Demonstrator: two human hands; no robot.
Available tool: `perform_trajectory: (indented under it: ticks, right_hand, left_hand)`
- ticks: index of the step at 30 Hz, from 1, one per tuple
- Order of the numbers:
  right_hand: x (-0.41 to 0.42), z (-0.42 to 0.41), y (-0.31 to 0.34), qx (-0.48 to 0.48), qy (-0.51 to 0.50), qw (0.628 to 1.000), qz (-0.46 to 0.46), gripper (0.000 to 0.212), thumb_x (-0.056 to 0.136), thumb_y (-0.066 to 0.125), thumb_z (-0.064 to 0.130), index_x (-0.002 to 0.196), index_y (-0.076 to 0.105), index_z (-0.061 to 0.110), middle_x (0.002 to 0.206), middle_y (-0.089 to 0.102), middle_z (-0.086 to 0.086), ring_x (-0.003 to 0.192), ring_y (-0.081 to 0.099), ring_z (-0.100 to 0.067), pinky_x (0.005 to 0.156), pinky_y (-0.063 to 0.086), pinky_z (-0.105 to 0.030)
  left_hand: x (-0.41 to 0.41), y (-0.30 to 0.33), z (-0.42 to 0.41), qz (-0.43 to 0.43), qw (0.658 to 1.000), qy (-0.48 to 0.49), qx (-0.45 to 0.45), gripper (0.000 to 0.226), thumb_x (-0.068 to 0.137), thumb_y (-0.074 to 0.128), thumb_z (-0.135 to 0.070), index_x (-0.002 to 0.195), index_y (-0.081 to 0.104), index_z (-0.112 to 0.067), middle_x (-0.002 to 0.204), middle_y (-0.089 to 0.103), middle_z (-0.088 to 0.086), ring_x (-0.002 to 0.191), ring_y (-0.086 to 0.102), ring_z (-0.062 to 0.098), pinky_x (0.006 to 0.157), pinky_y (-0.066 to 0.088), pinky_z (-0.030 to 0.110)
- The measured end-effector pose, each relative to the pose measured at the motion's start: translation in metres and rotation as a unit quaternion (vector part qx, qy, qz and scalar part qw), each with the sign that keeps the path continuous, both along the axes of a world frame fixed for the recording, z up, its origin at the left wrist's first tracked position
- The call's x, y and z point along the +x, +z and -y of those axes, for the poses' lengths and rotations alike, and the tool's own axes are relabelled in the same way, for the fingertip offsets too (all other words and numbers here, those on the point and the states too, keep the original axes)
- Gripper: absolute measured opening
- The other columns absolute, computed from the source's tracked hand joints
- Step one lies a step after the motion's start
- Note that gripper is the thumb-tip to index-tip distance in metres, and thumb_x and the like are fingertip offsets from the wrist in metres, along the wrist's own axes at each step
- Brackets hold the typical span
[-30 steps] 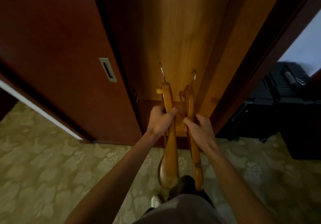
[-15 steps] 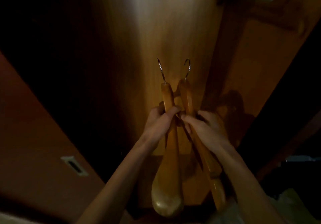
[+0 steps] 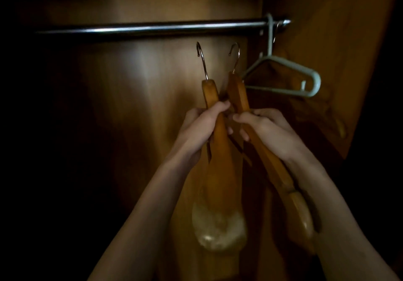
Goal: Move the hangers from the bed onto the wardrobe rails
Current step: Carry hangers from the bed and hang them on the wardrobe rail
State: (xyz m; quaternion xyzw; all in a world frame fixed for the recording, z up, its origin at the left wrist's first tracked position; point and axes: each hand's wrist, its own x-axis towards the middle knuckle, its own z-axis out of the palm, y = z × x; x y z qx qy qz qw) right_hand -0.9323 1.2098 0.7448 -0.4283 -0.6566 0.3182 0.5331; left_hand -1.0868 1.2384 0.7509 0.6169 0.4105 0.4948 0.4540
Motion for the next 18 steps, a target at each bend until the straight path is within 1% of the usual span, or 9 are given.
perform_trajectory:
  ticks: [2, 4, 5, 7, 9, 13, 15, 17, 18]
  right_hand:
    - [0.004, -0.008, 0.019, 0.006, -0.017, 1.000, -0.005, 0.048, 0.095, 0.058, 0.028, 0.081, 0.060, -0.017, 0.060, 0.062, -0.006, 0.060, 0.063, -0.013, 0.072, 0.048, -0.030]
    - [0.007, -0.017, 0.035, 0.005, -0.040, 0.999, -0.012, 0.046, 0.094, 0.058, 0.030, 0.081, 0.062, -0.014, 0.055, 0.061, -0.002, 0.054, 0.060, -0.010, 0.067, 0.045, -0.028]
    - [0.009, -0.022, 0.043, 0.003, -0.052, 0.998, -0.021, 0.043, 0.094, 0.059, 0.029, 0.077, 0.063, -0.010, 0.053, 0.061, 0.000, 0.052, 0.059, -0.009, 0.064, 0.046, -0.026]
    - [0.010, -0.032, 0.056, 0.001, -0.074, 0.997, -0.028, 0.039, 0.094, 0.061, 0.029, 0.067, 0.063, 0.001, 0.051, 0.062, 0.001, 0.049, 0.060, -0.009, 0.058, 0.047, -0.023]
    - [0.012, -0.042, 0.067, 0.008, -0.097, 0.995, -0.023, 0.039, 0.092, 0.062, 0.030, 0.059, 0.062, 0.009, 0.053, 0.063, -0.001, 0.051, 0.062, -0.012, 0.059, 0.048, -0.025]
    - [0.018, -0.065, 0.079, 0.017, -0.143, 0.989, -0.015, 0.038, 0.091, 0.062, 0.028, 0.058, 0.062, 0.010, 0.054, 0.064, -0.002, 0.049, 0.060, -0.010, 0.054, 0.045, -0.022]
    - [0.020, -0.074, 0.081, 0.012, -0.161, 0.987, -0.007, 0.038, 0.090, 0.063, 0.030, 0.058, 0.063, 0.011, 0.054, 0.064, -0.003, 0.047, 0.059, -0.010, 0.051, 0.044, -0.021]
    - [0.021, -0.081, 0.083, 0.002, -0.178, 0.984, 0.004, 0.037, 0.091, 0.063, 0.032, 0.060, 0.065, 0.011, 0.056, 0.065, -0.002, 0.044, 0.059, -0.007, 0.045, 0.043, -0.017]
    - [0.022, -0.084, 0.085, -0.002, -0.185, 0.983, 0.012, 0.036, 0.091, 0.062, 0.032, 0.062, 0.066, 0.012, 0.056, 0.065, -0.002, 0.043, 0.058, -0.005, 0.043, 0.043, -0.016]
  left_hand:
    - [0.006, 0.019, -0.013, 0.007, 1.000, -0.009, 0.019, 0.038, 0.096, 0.062, -0.043, 0.086, 0.078, -0.010, 0.065, 0.070, 0.006, 0.063, 0.069, 0.017, 0.073, 0.061, 0.036]
    - [0.013, 0.037, -0.025, 0.008, 1.000, -0.006, 0.028, 0.036, 0.097, 0.061, -0.041, 0.087, 0.076, -0.010, 0.060, 0.067, 0.002, 0.051, 0.064, 0.009, 0.057, 0.054, 0.024]
    - [0.016, 0.045, -0.030, 0.006, 1.000, -0.001, 0.030, 0.035, 0.097, 0.062, -0.041, 0.085, 0.075, -0.011, 0.059, 0.066, 0.001, 0.049, 0.063, 0.010, 0.056, 0.053, 0.023]
    - [0.025, 0.059, -0.042, 0.006, 0.999, 0.008, 0.031, 0.033, 0.094, 0.065, -0.042, 0.083, 0.074, -0.012, 0.059, 0.067, 0.002, 0.055, 0.063, 0.015, 0.062, 0.054, 0.028]
    - [0.033, 0.071, -0.053, 0.004, 0.999, 0.015, 0.038, 0.031, 0.092, 0.067, -0.040, 0.085, 0.074, -0.011, 0.058, 0.067, 0.003, 0.058, 0.062, 0.020, 0.062, 0.051, 0.031]
    - [0.044, 0.082, -0.071, -0.007, 0.998, 0.012, 0.054, 0.029, 0.093, 0.066, -0.037, 0.084, 0.073, -0.011, 0.054, 0.067, 0.001, 0.044, 0.061, 0.011, 0.054, 0.047, 0.024]
    - [0.047, 0.083, -0.078, -0.016, 0.998, 0.006, 0.057, 0.029, 0.095, 0.064, -0.038, 0.084, 0.074, -0.013, 0.055, 0.067, 0.000, 0.044, 0.062, 0.008, 0.057, 0.048, 0.025]
    - [0.049, 0.085, -0.082, -0.014, 0.998, -0.007, 0.052, 0.032, 0.097, 0.062, -0.037, 0.078, 0.075, -0.015, 0.056, 0.067, 0.000, 0.047, 0.063, 0.009, 0.062, 0.051, 0.026]
    - [0.050, 0.085, -0.084, -0.013, 0.999, -0.015, 0.051, 0.035, 0.099, 0.060, -0.035, 0.074, 0.073, -0.015, 0.054, 0.066, 0.000, 0.046, 0.062, 0.008, 0.061, 0.052, 0.024]
